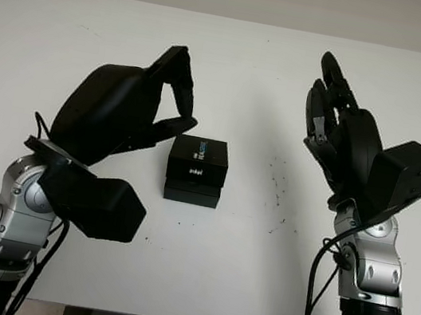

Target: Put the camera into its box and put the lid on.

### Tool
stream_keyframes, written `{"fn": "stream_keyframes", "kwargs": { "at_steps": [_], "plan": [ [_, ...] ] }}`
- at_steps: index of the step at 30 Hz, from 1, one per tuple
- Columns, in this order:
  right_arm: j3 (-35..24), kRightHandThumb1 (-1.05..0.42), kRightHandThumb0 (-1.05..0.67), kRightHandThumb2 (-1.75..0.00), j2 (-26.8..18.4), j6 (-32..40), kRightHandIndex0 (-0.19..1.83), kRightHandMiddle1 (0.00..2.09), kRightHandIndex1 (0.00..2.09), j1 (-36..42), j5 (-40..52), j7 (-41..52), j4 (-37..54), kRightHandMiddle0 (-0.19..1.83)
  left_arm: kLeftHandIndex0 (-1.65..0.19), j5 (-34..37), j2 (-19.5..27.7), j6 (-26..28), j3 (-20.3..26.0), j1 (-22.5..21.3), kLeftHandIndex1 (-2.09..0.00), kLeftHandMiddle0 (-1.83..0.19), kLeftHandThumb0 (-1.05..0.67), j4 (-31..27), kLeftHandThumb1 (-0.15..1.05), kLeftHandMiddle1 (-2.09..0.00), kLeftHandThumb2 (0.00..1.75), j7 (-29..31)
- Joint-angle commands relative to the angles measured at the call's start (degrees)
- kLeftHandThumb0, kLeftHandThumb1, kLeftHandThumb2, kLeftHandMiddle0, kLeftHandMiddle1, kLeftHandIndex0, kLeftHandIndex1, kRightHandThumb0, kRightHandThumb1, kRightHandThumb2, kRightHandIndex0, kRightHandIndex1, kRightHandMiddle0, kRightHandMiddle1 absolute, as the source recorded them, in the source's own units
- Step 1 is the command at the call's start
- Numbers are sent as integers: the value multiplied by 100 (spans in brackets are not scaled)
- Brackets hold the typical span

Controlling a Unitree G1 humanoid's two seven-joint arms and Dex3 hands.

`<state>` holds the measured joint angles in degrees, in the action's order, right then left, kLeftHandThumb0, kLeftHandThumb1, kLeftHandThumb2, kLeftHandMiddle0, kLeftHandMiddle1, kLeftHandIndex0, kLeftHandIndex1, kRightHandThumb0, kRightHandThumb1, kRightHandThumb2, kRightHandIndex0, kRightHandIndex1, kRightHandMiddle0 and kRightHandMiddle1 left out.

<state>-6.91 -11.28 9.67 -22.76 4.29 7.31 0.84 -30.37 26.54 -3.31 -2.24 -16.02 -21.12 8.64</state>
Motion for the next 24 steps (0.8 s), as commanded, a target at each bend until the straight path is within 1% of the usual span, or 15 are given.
{"fn": "stream_keyframes", "kwargs": {
  "at_steps": [1,4,5,7,8,9,10,12,13,15,16,18,20,22,24],
  "plan": [
    [-10,-105,-57,-56,-69,-128,0,0,6,-36,-14,19,26,7,-21,36,-39,-68,33,-19,-209,-57,-23,-18,105,-209,23,-43],
    [-7,-105,-57,-57,-90,-165,0,0,6,-31,-38,44,-10,7,-21,-48,-54,-56,31,-5,-209,-58,-23,-12,105,-209,23,-96],
    [-3,-105,-59,-56,-92,-159,-1,0,6,-35,-53,41,-15,7,-14,-41,-67,-16,35,-15,-209,-54,-25,-7,105,-209,22,-83],
    [-14,-105,-61,-54,-74,-138,-1,0,6,-57,-38,44,-33,8,8,196,-76,241,81,-97,-195,-18,-31,15,105,-206,24,176],
    [-16,-105,-62,-54,-67,-127,-1,0,6,-68,-32,46,-41,8,13,341,-30,349,117,-183,-178,-5,-38,101,105,-188,23,336],
    [-24,-105,-61,-54,-54,-103,-1,0,6,-78,-3,56,-38,7,15,559,32,442,178,-301,-143,1,-48,248,105,-142,22,528],
    [-18,-105,-60,-54,-59,-92,-2,0,6,-83,-1,69,-38,7,12,739,100,485,232,-460,-115,-3,-54,461,105,-103,21,676],
    [-7,-105,-60,-54,-69,-43,-2,0,5,-87,-10,78,-9,7,3,1160,233,610,340,-818,-64,-13,-64,897,105,-33,12,1027],
    [-5,-105,-59,-54,-70,-15,-2,0,5,-87,-18,71,9,6,1,1345,313,690,375,-1006,-49,-12,-66,1109,105,-20,10,1217],
    [-8,-105,-59,-54,-62,-11,-2,0,6,-76,-33,50,36,8,3,1763,461,796,439,-1384,-26,-5,-73,1579,103,-7,6,1633],
    [-12,-105,-59,-53,-55,-22,-1,1,6,-73,-30,47,40,9,5,1915,508,792,457,-1504,-22,-3,-75,1754,102,-5,5,1763],
    [-24,-105,-59,-53,-40,-62,-1,0,6,-62,-25,30,36,10,11,2362,597,696,498,-1854,-14,3,-78,2343,100,-2,4,2180],
    [-15,-105,-58,-54,-58,-84,-1,0,6,-53,-30,49,36,8,16,2634,683,589,476,-2137,-10,7,-80,2851,97,-2,4,2515],
    [4,-105,-58,-56,-83,-104,-1,0,6,-50,-84,42,22,7,19,2663,791,397,380,-2349,-3,13,-84,3272,96,-1,4,2738],
    [0,-105,-59,-56,-69,-91,-1,0,6,-40,-97,28,41,8,19,2636,873,298,288,-2515,-1,16,-85,3596,94,-1,4,2908]
  ]
}}
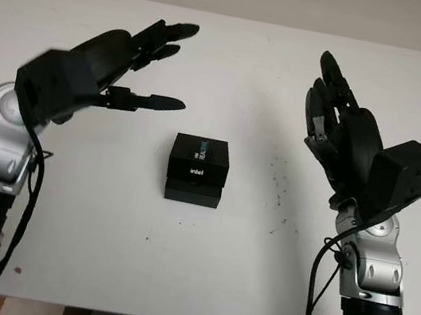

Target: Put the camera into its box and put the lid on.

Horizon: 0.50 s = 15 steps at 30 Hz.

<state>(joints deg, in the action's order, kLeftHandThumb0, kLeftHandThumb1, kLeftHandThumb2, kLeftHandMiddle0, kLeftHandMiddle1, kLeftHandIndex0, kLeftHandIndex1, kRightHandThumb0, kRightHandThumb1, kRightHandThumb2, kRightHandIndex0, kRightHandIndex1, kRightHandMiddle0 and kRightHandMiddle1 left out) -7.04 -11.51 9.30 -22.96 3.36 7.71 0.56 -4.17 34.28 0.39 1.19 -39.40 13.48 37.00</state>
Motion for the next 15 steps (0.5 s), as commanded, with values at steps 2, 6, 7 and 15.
{"fn": "stream_keyframes", "kwargs": {
  "at_steps": [2,6,7,15],
  "plan": [
    [6,-105,-62,-54,-24,-48,0,0,6,-7,-1,-27,95,8,19,-67,172,-67,-156,-313,0,19,-89,368,92,-1,4,182],
    [-3,-105,-60,-54,-12,-52,0,0,6,-11,18,-40,67,8,19,-181,251,54,-321,-498,0,19,-97,652,89,0,4,355],
    [-14,-105,-59,-54,-2,-53,0,0,6,-14,47,-33,58,8,19,-176,253,68,-346,-529,0,19,-97,712,88,0,4,410],
    [-10,-105,-60,-53,30,-4,0,0,6,20,80,-67,110,9,17,-58,212,69,-404,-539,-2,18,-99,920,89,-4,6,771]
  ]
}}
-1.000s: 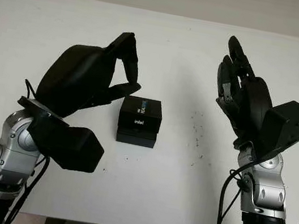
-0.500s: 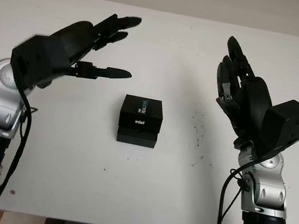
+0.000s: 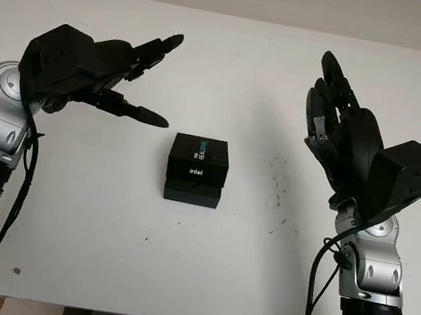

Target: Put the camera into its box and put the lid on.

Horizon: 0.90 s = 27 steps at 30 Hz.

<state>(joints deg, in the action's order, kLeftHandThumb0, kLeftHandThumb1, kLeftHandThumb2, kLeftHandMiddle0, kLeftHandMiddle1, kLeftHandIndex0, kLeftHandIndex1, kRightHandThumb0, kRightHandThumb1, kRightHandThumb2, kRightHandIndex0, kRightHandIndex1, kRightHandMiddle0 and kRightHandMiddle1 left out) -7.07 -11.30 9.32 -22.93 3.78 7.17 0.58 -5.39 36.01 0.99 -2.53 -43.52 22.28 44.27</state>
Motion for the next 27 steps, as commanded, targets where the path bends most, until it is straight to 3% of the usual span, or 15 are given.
{"fn": "stream_keyframes", "kwargs": {
  "at_steps": [1,8,19,27],
  "plan": [
    [-4,-105,-60,-53,5,-16,-1,0,6,16,31,-15,91,9,16,81,23,52,-28,-119,-3,17,-99,40,89,-4,6,63],
    [-4,-105,-61,-51,14,62,0,0,6,31,60,-13,129,9,11,4,-23,-326,-205,-74,-6,10,-93,110,92,-7,6,71],
    [8,-105,-61,-53,-14,-4,0,0,6,42,21,2,119,9,14,-147,-131,101,-438,-101,-4,17,-93,14,90,-4,5,39],
    [-5,-105,-61,-52,14,-31,0,0,6,45,41,-16,103,9,19,-280,-301,-111,-585,-120,-2,19,-85,234,87,-2,5,-80]
  ]
}}
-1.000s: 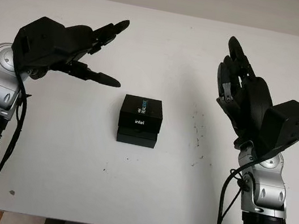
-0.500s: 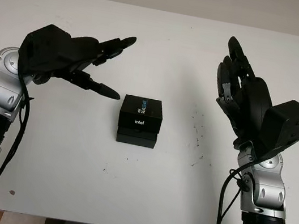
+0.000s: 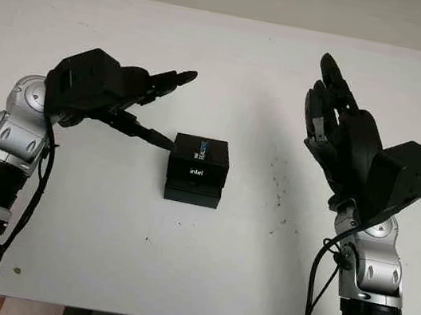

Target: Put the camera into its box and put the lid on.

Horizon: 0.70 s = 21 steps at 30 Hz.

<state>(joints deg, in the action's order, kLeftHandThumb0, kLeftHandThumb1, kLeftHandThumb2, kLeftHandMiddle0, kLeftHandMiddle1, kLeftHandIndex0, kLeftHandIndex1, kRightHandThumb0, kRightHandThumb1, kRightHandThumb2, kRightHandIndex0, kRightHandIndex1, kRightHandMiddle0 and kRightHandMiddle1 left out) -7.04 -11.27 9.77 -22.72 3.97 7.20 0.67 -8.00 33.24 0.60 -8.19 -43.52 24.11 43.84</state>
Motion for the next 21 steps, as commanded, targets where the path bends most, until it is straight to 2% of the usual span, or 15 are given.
{"fn": "stream_keyframes", "kwargs": {
  "at_steps": [1,13,21],
  "plan": [
    [1,-105,-61,-53,4,-74,1,0,6,23,7,-25,99,9,19,-31,-31,-119,-31,-126,-1,19,-84,92,87,-2,5,-42],
    [3,-105,-60,-53,14,-14,-1,0,5,13,24,-61,122,7,17,12,50,12,-13,-40,-4,17,-85,-162,87,-5,5,141],
    [10,-105,-60,-52,-15,-26,0,0,6,-2,44,-20,86,7,5,214,57,-58,82,61,-9,5,-86,-96,85,-8,5,190]
  ]
}}
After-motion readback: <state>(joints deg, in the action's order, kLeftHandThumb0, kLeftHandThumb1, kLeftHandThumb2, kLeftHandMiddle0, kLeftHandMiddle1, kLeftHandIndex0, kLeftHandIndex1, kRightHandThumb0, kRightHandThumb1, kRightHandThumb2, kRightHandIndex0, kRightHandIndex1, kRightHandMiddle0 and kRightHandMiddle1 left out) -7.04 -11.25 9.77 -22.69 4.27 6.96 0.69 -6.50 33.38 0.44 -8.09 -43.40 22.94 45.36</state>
